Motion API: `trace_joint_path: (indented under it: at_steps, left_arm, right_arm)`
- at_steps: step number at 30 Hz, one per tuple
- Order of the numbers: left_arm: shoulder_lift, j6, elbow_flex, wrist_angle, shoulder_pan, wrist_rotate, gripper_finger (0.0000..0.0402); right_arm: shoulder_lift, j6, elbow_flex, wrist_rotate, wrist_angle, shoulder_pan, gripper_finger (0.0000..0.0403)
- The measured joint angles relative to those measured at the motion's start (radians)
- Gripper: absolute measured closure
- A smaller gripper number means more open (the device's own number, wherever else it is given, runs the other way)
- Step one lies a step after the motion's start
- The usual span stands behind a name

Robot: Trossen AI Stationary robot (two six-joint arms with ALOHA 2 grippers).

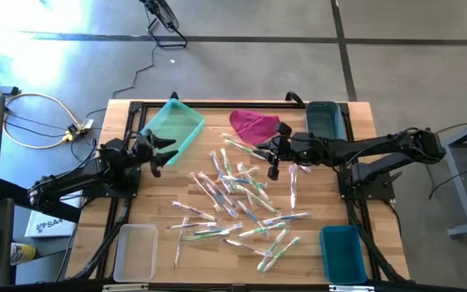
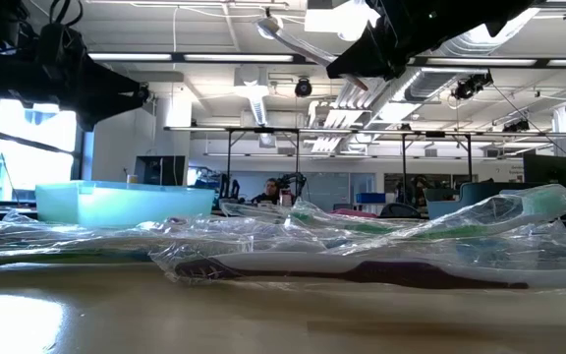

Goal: Pick & Place Toothbrushes
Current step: Put the orange toothbrush to the transparent bin

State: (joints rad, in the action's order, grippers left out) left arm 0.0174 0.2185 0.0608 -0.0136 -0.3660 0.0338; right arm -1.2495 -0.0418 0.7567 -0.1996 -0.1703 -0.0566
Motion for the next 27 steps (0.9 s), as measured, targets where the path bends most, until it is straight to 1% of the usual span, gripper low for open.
trace_joint_path:
  at_steps: [3,6,10,13,19,23,27]
  left_arm:
    - [0.000,0.019,0.000,-0.016,0.000,0.006,0.0183]
    - [0.000,0.022,0.001,-0.058,0.000,0.035,0.0183]
    - [0.000,0.018,0.001,-0.104,0.000,0.066,0.0183]
    - [0.000,0.016,0.001,-0.112,0.000,0.079,0.0183]
    - [0.001,0.023,0.001,-0.151,0.000,0.142,0.0184]
    - [0.008,0.022,-0.043,-0.304,0.000,0.204,0.0184]
    - [0.029,0.026,-0.042,-0.301,0.001,0.224,0.0184]
  right_arm:
    - [-0.001,0.000,0.000,0.001,-0.001,0.000,0.0353]
    - [-0.019,0.014,0.000,0.018,-0.034,0.000,0.0353]
    - [-0.077,0.012,0.000,0.094,-0.149,0.002,0.0353]
    - [-0.135,0.005,0.000,0.127,-0.241,0.003,0.0353]
    - [-0.215,-0.015,0.000,0.119,-0.369,0.003,0.0353]
    - [-0.233,-0.008,0.000,0.099,-0.412,0.008,0.0353]
    - [-0.233,-0.007,0.000,0.085,-0.435,0.022,0.0353]
